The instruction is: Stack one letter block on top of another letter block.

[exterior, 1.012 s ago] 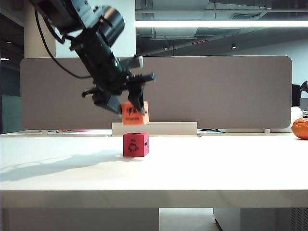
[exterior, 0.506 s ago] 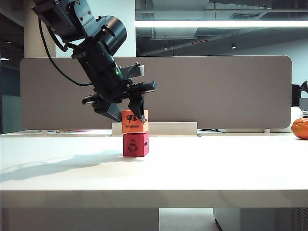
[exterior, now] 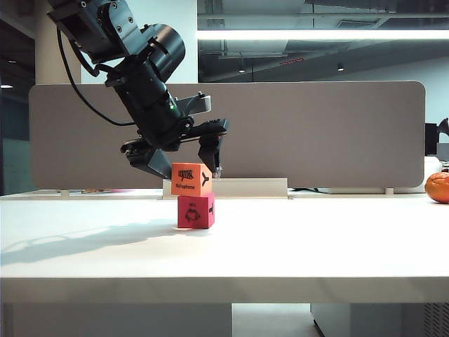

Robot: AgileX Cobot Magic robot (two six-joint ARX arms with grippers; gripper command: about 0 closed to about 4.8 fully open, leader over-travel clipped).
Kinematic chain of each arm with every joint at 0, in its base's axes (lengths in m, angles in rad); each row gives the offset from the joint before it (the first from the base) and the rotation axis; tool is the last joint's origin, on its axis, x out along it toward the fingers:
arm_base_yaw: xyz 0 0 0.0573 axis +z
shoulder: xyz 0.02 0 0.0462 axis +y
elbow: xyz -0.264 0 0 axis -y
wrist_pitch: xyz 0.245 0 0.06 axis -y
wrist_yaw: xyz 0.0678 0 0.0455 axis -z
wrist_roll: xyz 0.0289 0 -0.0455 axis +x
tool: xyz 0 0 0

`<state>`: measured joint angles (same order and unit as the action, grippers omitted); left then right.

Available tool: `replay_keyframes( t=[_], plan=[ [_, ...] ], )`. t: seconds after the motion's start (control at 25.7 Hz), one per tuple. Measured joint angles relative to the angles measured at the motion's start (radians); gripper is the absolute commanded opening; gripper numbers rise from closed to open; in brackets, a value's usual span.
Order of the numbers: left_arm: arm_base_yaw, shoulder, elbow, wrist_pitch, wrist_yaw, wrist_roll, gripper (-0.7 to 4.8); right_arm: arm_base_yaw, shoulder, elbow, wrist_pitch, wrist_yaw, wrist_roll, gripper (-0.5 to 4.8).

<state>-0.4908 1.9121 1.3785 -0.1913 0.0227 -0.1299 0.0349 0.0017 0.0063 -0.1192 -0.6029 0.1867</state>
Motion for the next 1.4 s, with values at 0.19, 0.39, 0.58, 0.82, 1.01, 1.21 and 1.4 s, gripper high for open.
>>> replay_keyframes(
  t=[0.19,0.39,0.58,0.82,1.01,1.21,1.4],
  plan=[
    [0.0,0.0,0.0,0.0,0.0,0.0,4.04,0.0,0.0,0.0,0.0,0.0,0.0,-0.01],
    [0.0,0.0,0.0,0.0,0.0,0.0,4.04,0.0,0.0,0.0,0.0,0.0,0.0,-0.01],
    [0.0,0.0,0.0,0.0,0.0,0.0,4.03,0.0,0.0,0.0,0.0,0.0,0.0,-0.01],
    [0.0,0.0,0.0,0.0,0.0,-0.005,3.93,0.0,0.0,0.0,0.0,0.0,0.0,-0.01],
    [0.0,0.0,0.0,0.0,0.0,-0.077,3.93,0.0,0.0,0.0,0.0,0.0,0.0,-0.01],
    [-0.001,0.0,0.0,0.0,0.003,-0.089,3.93,0.0,0.0,0.0,0.0,0.0,0.0,-0.01],
    [-0.013,0.0,0.0,0.004,0.004,-0.089,3.93,0.0,0.0,0.0,0.0,0.0,0.0,-0.01]
  ],
)
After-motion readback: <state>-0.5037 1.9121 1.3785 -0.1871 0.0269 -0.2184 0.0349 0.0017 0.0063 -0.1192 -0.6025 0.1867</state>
